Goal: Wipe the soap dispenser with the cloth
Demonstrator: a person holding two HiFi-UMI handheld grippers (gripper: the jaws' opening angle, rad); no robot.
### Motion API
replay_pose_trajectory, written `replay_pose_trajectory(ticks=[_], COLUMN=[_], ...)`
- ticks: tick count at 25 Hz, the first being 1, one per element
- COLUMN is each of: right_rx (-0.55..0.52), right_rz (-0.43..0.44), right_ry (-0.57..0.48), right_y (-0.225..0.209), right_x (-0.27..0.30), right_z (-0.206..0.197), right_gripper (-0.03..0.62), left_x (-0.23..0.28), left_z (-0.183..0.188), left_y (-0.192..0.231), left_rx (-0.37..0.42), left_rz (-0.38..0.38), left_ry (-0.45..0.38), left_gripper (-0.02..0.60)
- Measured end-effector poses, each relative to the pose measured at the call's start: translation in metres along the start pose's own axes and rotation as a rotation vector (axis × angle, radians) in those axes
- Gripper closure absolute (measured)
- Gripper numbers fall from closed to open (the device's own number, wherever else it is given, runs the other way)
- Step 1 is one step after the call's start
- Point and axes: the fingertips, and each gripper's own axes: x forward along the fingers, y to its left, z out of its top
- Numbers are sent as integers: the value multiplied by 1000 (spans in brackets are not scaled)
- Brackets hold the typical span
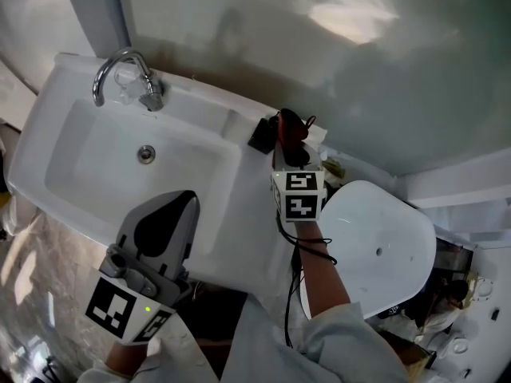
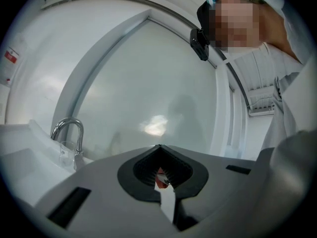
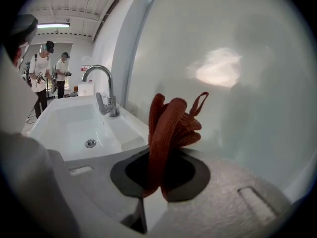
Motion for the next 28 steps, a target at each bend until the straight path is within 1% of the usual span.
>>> replay_pose_trajectory(ticks=[3,7,10,14,21,25,28], right_rx=[3,37,73,74,59,63,64], right_rz=[8,14,27,39,51,66,96], right_ry=[17,53,101,164,240,260,262], right_y=[-1,-2,0,4,8,12,18], right_x=[9,16,23,32,39,37,32], right_z=[-6,-21,-40,-63,-82,-86,-88], right_gripper=[539,539,539,539,539,539,539], left_x=[0,-2,-3,-3,-1,1,4], left_z=[-1,-10,-12,-14,-15,-13,-12], left_y=[0,2,2,3,7,8,5], left_rx=[4,-1,-2,0,18,17,15], left_rz=[18,37,48,60,63,56,38], left_ry=[-4,31,39,53,54,45,44], left_gripper=[578,578,578,578,578,578,578])
